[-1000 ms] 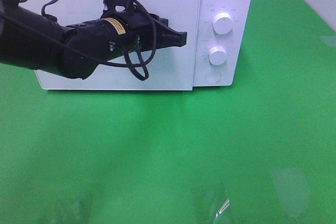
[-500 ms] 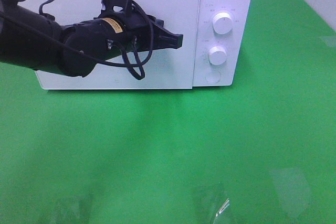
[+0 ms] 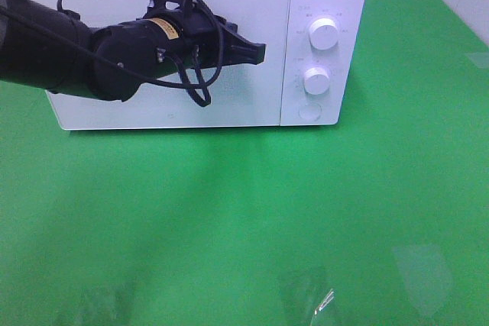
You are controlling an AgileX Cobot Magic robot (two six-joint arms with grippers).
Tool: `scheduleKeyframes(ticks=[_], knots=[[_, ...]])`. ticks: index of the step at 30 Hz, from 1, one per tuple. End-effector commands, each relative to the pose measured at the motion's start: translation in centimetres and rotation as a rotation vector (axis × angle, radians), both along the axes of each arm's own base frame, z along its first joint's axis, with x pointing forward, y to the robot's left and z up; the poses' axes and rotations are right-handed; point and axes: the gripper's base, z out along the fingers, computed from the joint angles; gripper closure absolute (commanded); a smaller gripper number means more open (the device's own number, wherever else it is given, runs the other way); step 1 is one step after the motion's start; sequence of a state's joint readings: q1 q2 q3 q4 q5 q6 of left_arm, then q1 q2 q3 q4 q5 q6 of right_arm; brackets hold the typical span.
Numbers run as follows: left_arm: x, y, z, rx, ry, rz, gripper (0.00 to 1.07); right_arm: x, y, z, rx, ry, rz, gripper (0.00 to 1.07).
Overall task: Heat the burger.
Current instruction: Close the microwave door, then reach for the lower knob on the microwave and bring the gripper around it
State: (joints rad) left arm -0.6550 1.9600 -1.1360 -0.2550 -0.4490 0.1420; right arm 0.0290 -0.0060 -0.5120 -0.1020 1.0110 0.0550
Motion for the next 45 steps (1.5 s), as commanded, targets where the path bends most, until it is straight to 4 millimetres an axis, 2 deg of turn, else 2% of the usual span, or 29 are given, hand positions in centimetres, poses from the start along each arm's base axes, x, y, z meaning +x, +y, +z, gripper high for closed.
scheduleKeyframes(ticks=[1, 10, 12, 17, 18, 19, 20, 21, 22, 23, 24, 25, 26, 27, 28, 29, 30, 33, 35, 37, 40, 42, 45], knots=[[1.8, 1.3, 2.0, -0.108, -0.088, 0.105, 1.07, -0.3, 0.0, 0.0, 0.0, -0.033, 0.001, 0.31], [0.0, -0.1, 3.1, -0.077, -0.014, 0.026, 1.07, -0.3, 0.0, 0.0, 0.0, -0.033, 0.001, 0.31], [-1.2, -0.7, 3.5, -0.048, 0.052, -0.019, 1.07, -0.3, 0.0, 0.0, 0.0, -0.033, 0.001, 0.31], [-2.1, -0.8, 3.8, -0.017, 0.12, -0.05, 1.07, -0.3, 0.0, 0.0, 0.0, -0.033, 0.001, 0.31], [-2.7, -0.8, 3.9, 0.006, 0.167, -0.072, 1.02, -0.3, 0.0, 0.0, 0.0, -0.033, 0.001, 0.31], [-3.3, -0.7, 4.0, 0.035, 0.225, -0.095, 0.91, -0.3, 0.0, 0.0, 0.0, -0.033, 0.001, 0.31], [-3.3, -0.7, 4.0, 0.035, 0.225, -0.095, 0.91, -0.3, 0.0, 0.0, 0.0, -0.033, 0.001, 0.31], [-3.9, -0.6, 4.1, 0.063, 0.28, -0.116, 0.75, -0.3, 0.0, 0.0, 0.0, -0.033, 0.001, 0.31], [-3.9, -0.6, 4.1, 0.063, 0.28, -0.116, 0.75, -0.3, 0.0, 0.0, 0.0, -0.033, 0.001, 0.31], [-4.2, -0.5, 4.2, 0.079, 0.311, -0.127, 0.65, -0.3, 0.0, 0.0, 0.0, -0.033, 0.001, 0.31], [-4.2, -0.5, 4.2, 0.079, 0.311, -0.127, 0.65, -0.3, 0.0, 0.0, 0.0, -0.033, 0.001, 0.31], [-4.9, -0.2, 4.4, 0.109, 0.364, -0.148, 0.45, -0.3, 0.0, 0.0, 0.0, -0.033, 0.001, 0.31], [-4.9, -0.2, 4.4, 0.109, 0.364, -0.148, 0.45, -0.3, 0.0, 0.0, 0.0, -0.033, 0.001, 0.31], [-5.5, 0.0, 4.4, 0.141, 0.423, -0.167, 0.27, -0.3, 0.0, 0.0, 0.0, -0.033, 0.001, 0.31], [-6.1, 0.2, 4.2, 0.175, 0.486, -0.185, 0.15, -0.3, 0.0, 0.0, 0.0, -0.033, 0.001, 0.31], [-6.1, 0.2, 4.2, 0.175, 0.486, -0.185, 0.15, -0.3, 0.0, 0.0, 0.0, -0.033, 0.001, 0.31], [-6.8, 0.4, 4.0, 0.211, 0.559, -0.206, 0.11, -0.3, 0.0, 0.0, 0.0, -0.033, 0.001, 0.31], [-7.2, 0.6, 3.9, 0.234, 0.6, -0.217, 0.11, -0.3, 0.0, 0.0, 0.0, -0.033, 0.001, 0.31], [-8.8, 1.2, 3.8, 0.297, 0.753, -0.256, 0.11, -0.3, 0.0, 0.0, 0.0, -0.033, 0.001, 0.31], [-9.6, 1.6, 3.9, 0.334, 0.819, -0.277, 0.11, -0.3, 0.0, 0.0, 0.0, -0.033, 0.001, 0.31], [-9.9, 1.8, 4.1, 0.35, 0.845, -0.287, 0.11, -0.3, 0.0, 0.0, 0.0, -0.033, 0.001, 0.31], [-11.4, 2.8, 4.5, 0.436, 0.951, -0.327, 0.11, -0.3, 0.0, 0.0, 0.0, -0.033, 0.001, 0.31], [-11.7, 3.3, 4.7, 0.452, 1.0, -0.311, 0.11, -0.3, 0.0, 0.0, 0.0, -0.033, 0.001, 0.31]])
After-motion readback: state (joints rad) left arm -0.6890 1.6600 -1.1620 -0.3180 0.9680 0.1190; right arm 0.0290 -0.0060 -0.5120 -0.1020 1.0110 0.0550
